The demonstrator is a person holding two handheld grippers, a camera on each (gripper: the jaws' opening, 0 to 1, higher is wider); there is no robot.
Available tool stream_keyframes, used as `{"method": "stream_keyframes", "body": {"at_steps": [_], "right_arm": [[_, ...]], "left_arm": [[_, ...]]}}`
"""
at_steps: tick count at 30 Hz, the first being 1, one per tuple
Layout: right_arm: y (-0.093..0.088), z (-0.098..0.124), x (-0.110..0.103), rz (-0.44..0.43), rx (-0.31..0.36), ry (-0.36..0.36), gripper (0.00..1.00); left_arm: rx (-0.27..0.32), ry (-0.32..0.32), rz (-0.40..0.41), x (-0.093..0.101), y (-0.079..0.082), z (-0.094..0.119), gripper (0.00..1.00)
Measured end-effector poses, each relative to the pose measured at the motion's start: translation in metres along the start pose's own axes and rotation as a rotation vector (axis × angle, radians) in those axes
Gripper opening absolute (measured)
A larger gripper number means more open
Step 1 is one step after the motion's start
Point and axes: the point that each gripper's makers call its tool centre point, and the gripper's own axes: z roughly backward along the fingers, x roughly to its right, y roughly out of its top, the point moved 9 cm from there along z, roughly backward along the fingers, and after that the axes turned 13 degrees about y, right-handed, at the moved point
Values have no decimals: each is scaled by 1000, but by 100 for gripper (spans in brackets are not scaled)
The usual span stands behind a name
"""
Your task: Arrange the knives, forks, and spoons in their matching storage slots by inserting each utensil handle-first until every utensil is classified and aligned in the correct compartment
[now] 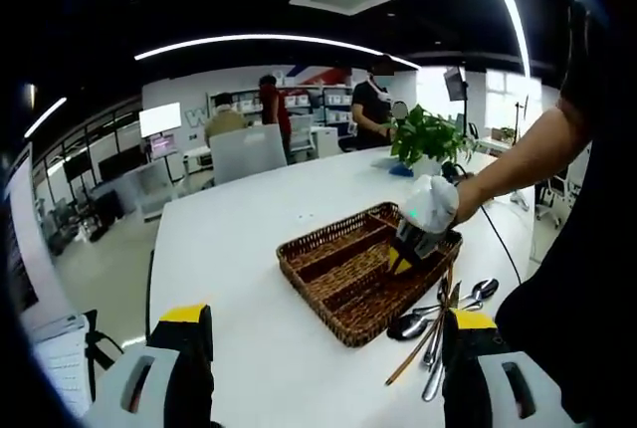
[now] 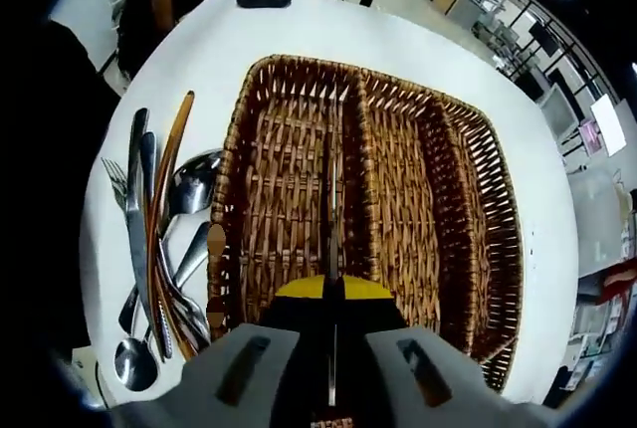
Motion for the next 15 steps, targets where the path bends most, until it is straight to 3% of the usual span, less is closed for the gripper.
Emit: {"method": "stream_keyframes", "body": {"at_steps": [5, 11, 12, 15], "right_arm": [[0, -9, -3, 23, -35, -27, 0], [-1, -12, -4, -8, -45, -58, 0], [0, -13, -5, -24, -82, -93, 0], [4, -17, -7, -68, -110, -116, 0]], "left_arm": [[-11, -1, 0, 1, -1, 1, 100], [-18, -4, 2, 3, -1, 1, 100], [-19, -5, 2, 3, -1, 0, 100], [-21, -11, 1, 6, -1, -2, 100]]}}
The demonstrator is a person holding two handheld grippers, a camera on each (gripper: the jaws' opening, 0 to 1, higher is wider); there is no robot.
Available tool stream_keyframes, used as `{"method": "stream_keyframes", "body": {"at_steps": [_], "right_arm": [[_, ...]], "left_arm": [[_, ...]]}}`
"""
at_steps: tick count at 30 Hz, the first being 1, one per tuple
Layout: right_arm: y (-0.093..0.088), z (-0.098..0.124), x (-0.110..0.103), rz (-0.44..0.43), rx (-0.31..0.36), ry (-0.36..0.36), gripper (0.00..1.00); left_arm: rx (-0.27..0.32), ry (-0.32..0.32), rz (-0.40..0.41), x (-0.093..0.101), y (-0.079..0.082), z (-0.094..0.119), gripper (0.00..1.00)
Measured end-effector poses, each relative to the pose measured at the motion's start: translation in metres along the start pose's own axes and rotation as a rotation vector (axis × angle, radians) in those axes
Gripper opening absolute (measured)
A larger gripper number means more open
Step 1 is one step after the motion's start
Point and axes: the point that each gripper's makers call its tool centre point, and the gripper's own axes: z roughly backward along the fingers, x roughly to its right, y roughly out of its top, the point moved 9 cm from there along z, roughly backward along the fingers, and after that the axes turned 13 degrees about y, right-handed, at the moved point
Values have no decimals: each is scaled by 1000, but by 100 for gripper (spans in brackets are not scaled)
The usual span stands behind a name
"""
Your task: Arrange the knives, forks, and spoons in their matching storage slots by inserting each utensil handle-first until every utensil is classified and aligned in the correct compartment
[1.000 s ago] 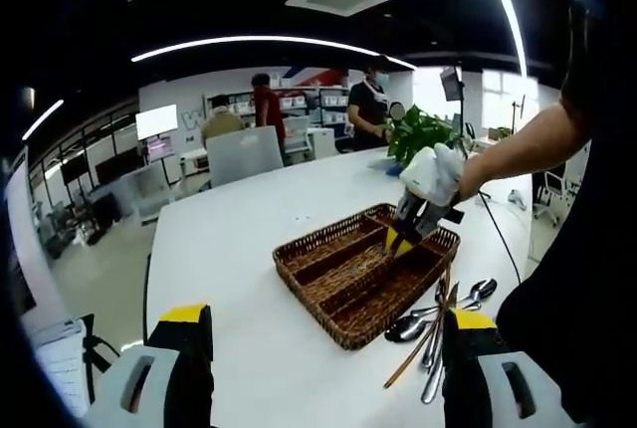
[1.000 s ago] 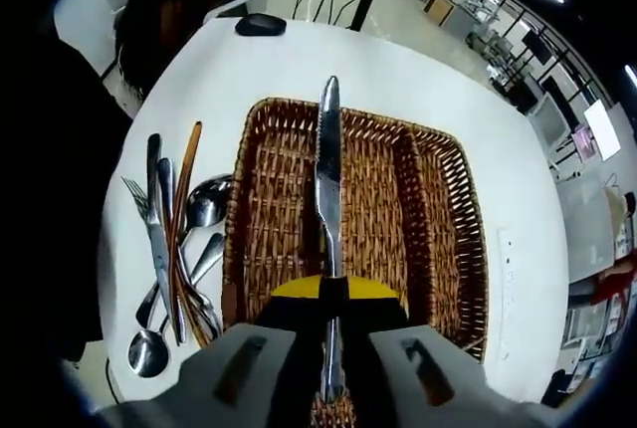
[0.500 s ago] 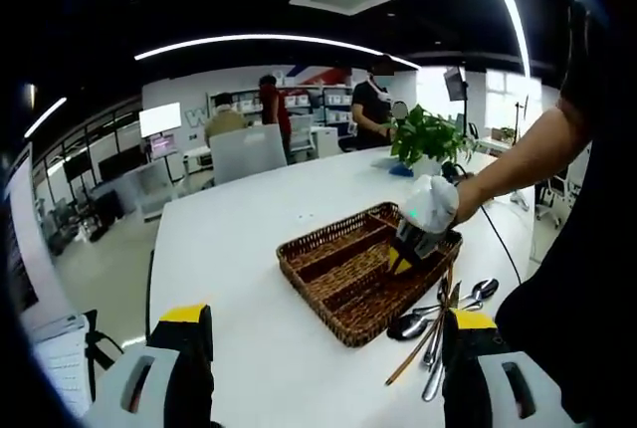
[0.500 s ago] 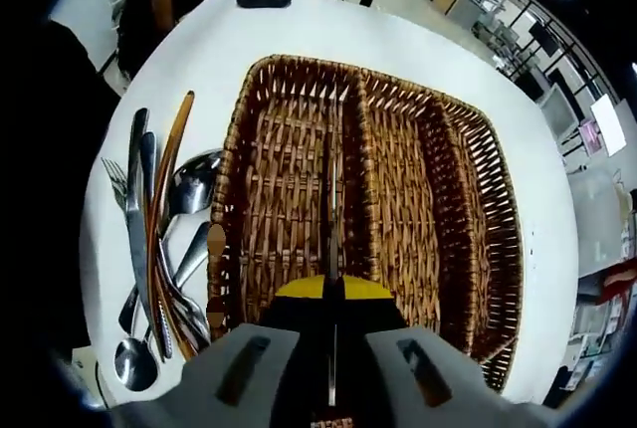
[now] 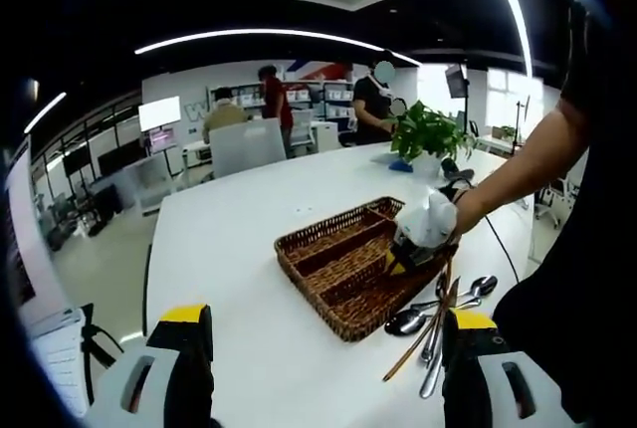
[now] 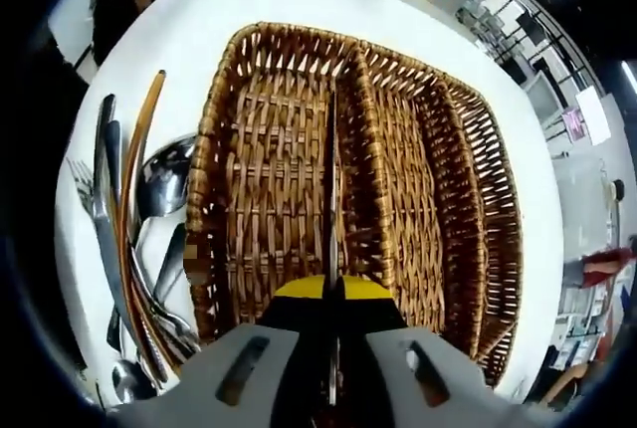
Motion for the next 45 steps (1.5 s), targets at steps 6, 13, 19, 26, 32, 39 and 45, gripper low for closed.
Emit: {"method": "stream_keyframes", "body": {"at_steps": [6, 13, 19, 26, 32, 39, 45], "right_arm": [[-1, 1, 2, 16, -3, 10, 1], [-6, 4, -1, 97, 55, -3, 2], [-5, 7, -1, 70, 72, -18, 5], [-1, 29, 0, 55, 145, -26, 10], [-7, 50, 6, -53, 269, -10, 30], [-18, 92, 22, -181, 420, -84, 64], [-30, 122, 35, -331, 588, -130, 99]], "left_arm": [[-1, -20, -3, 8, 1, -5, 100], [4, -30, -4, 11, 4, -6, 100], [8, -33, -3, 12, 5, -6, 100], [8, -34, -2, 12, 4, -6, 100], [14, -42, -10, 13, 6, -10, 100], [27, -46, -18, 15, 18, -15, 100], [59, -60, -2, 19, 29, -24, 100]]}}
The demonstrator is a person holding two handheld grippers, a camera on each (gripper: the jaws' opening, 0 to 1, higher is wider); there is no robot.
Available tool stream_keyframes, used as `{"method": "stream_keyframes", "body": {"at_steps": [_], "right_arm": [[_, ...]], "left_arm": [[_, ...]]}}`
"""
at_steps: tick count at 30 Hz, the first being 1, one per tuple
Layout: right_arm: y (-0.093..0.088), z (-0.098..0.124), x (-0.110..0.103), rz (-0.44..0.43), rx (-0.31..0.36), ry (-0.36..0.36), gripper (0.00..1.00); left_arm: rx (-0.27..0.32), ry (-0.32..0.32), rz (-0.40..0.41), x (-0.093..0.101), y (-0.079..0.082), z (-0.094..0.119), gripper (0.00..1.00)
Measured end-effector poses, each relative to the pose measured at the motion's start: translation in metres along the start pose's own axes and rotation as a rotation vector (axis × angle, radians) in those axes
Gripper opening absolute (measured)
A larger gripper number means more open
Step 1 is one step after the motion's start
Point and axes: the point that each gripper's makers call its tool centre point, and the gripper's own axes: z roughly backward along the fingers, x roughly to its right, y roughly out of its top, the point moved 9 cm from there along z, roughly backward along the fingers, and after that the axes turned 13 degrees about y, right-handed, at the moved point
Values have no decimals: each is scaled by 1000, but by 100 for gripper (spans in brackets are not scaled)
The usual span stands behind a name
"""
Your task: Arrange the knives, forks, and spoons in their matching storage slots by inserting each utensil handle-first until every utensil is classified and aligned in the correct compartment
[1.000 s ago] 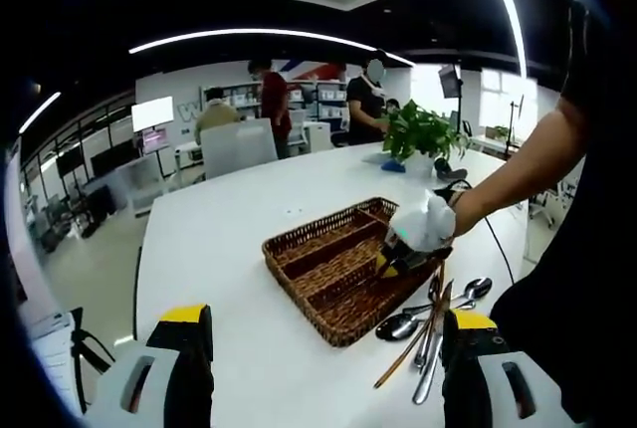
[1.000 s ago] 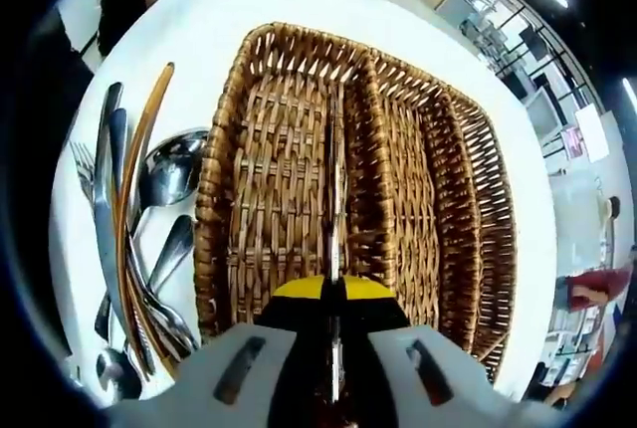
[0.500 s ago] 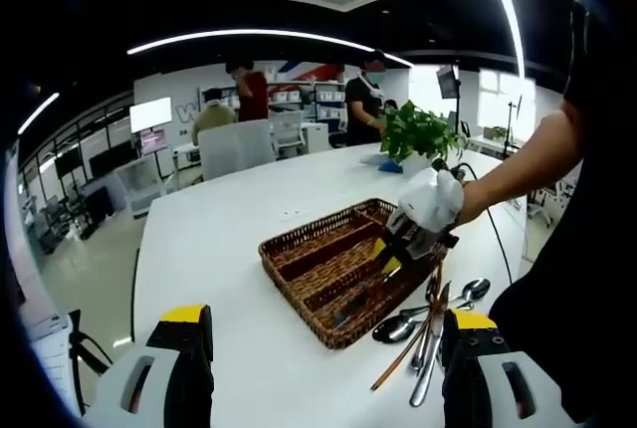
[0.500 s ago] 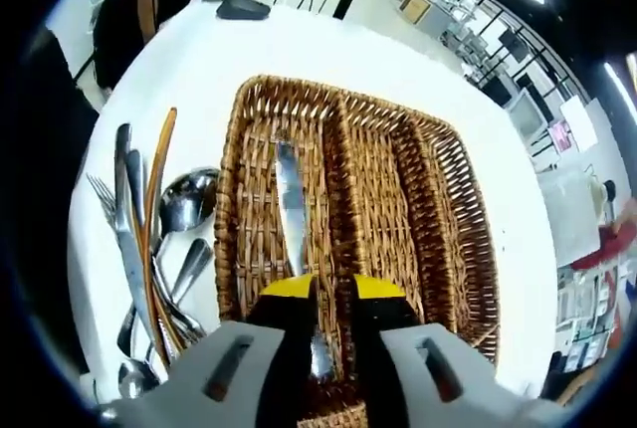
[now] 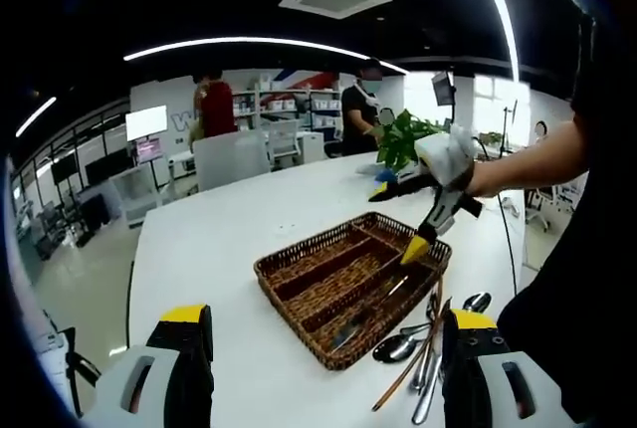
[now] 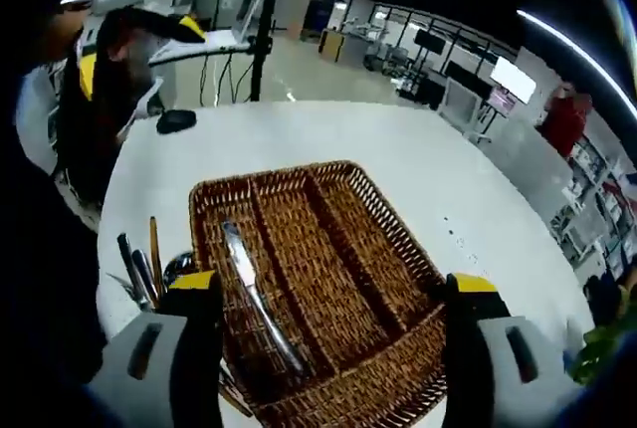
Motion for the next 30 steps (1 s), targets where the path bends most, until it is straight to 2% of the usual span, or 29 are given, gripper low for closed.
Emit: {"method": "stream_keyframes", "body": {"at_steps": [3, 4, 8, 12, 17, 21, 30], "right_arm": [[4, 18, 5, -39, 53, -40, 99], [7, 27, 5, -36, 83, -54, 99], [8, 54, 1, -39, 130, -72, 99], [-1, 76, -4, -60, 158, -92, 99], [-22, 104, -14, -86, 195, -122, 99], [-34, 121, -21, -117, 247, -128, 99], [-50, 152, -40, -139, 290, -162, 99]], "left_arm": [[12, -6, -3, 3, 4, -4, 100], [15, -8, -7, 4, 6, -5, 100], [33, -15, -24, 9, 12, -8, 100], [37, -18, -32, 12, 16, -11, 100], [42, -17, -44, 19, 21, -13, 100], [42, -20, -55, 27, 22, -13, 100], [14, -19, -50, 43, 10, -10, 100]]}}
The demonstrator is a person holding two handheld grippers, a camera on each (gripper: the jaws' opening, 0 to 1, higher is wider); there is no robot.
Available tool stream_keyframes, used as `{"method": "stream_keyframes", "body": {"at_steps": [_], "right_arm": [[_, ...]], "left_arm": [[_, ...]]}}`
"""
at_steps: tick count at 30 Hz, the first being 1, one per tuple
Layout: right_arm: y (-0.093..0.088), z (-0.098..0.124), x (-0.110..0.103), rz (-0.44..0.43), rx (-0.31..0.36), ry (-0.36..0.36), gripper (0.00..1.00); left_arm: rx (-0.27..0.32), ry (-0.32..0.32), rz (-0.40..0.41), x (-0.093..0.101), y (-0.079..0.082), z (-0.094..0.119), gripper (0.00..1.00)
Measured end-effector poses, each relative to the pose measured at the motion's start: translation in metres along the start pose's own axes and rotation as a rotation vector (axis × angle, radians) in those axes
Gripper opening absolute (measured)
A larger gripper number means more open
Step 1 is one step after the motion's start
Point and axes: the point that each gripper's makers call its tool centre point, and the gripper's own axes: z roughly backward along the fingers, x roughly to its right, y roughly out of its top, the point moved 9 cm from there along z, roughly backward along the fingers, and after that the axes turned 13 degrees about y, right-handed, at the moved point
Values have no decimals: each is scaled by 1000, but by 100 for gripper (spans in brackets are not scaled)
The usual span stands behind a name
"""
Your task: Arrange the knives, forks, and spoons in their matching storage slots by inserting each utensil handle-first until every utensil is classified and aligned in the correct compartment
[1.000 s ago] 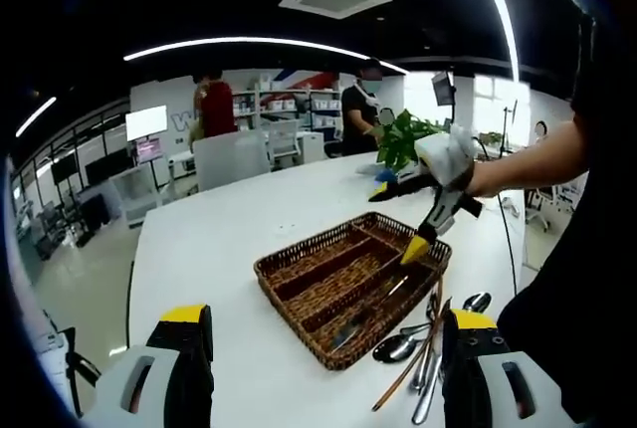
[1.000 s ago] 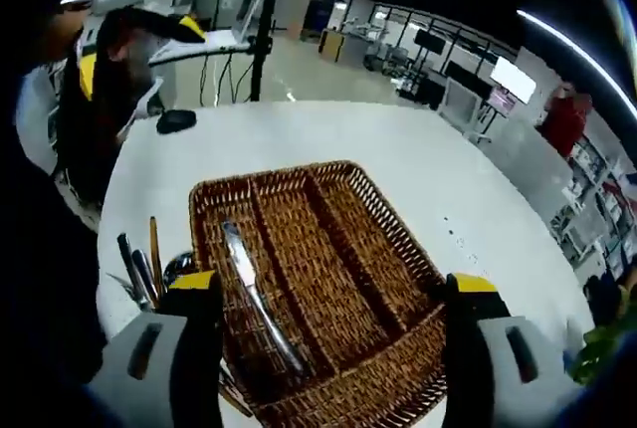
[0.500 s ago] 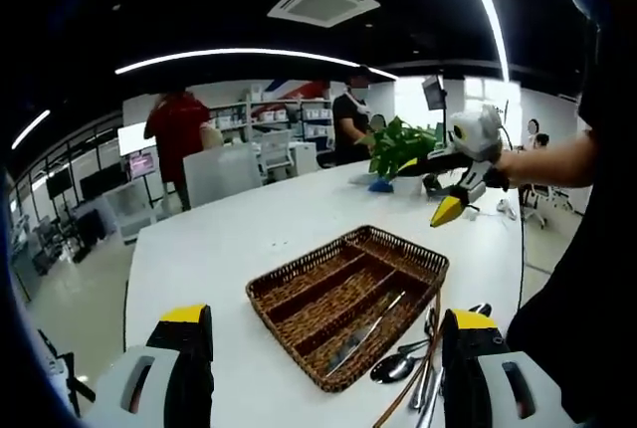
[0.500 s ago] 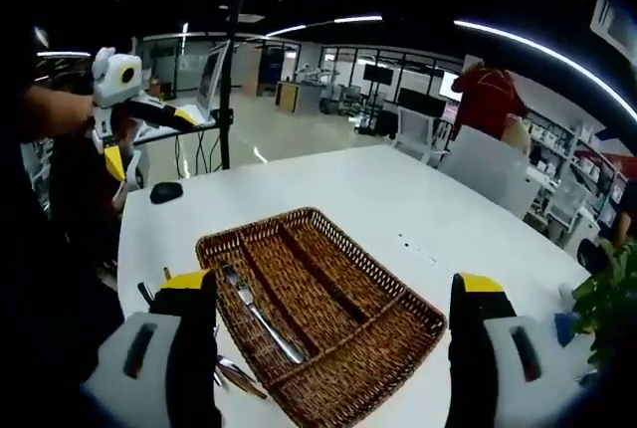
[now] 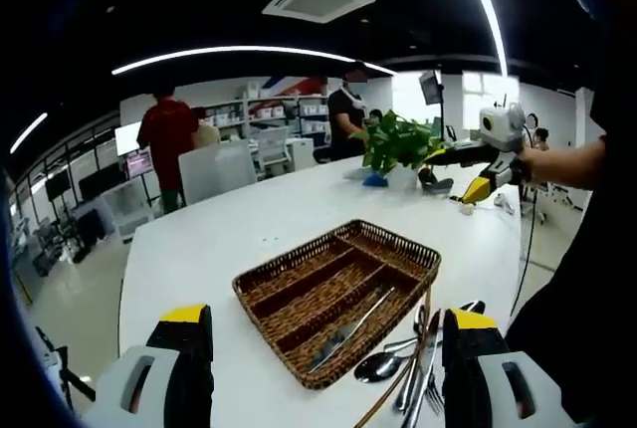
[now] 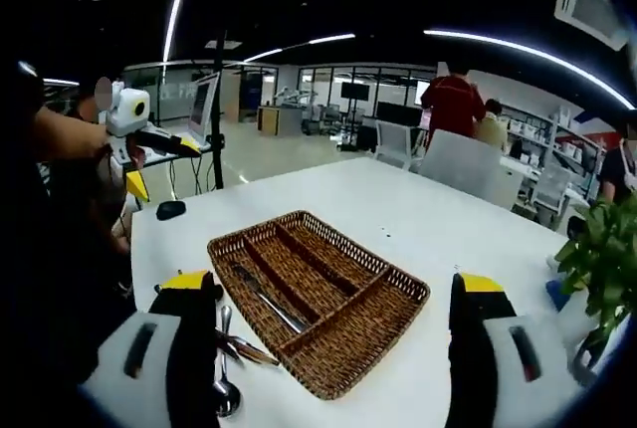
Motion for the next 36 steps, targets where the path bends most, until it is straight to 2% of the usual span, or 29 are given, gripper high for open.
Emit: {"method": "stream_keyframes", "body": {"at_steps": [5, 8, 12, 16, 21, 24, 27, 28, 29, 30, 32, 36], "right_arm": [[-9, 21, -14, -34, 12, -19, 99], [-17, 31, -21, -74, 15, -33, 99], [-27, 40, -26, -118, -42, -58, 99], [-28, 42, -24, -128, -65, -76, 99], [-21, 38, -27, -145, -77, -110, 99], [-14, 34, -42, -138, -58, -123, 99], [-14, 33, -51, -148, -99, -147, 99], [-13, 34, -53, -147, -103, -158, 99], [-12, 37, -56, -150, -111, -166, 99], [-13, 38, -59, -156, -116, -171, 99], [-13, 42, -63, -176, -123, -198, 99], [-12, 44, -67, -169, -132, -228, 99]], "left_arm": [[19, 9, -7, 1, 8, 10, 100], [8, 13, -15, -1, 5, 11, 100], [2, 14, 18, -4, -2, 12, 100], [-9, 17, 19, -5, -9, 13, 100], [-26, 9, -8, -11, -15, 16, 100], [-2, -20, -18, -16, -15, 18, 100], [-4, -54, -7, -19, -18, 18, 100], [21, -105, 8, -16, -18, 18, 100], [67, -142, -13, -16, -21, 17, 100], [50, -129, -32, -25, -29, 16, 100], [-1, -129, -19, -32, -41, 11, 100], [4, -155, -26, -44, -54, 5, 100]]}}
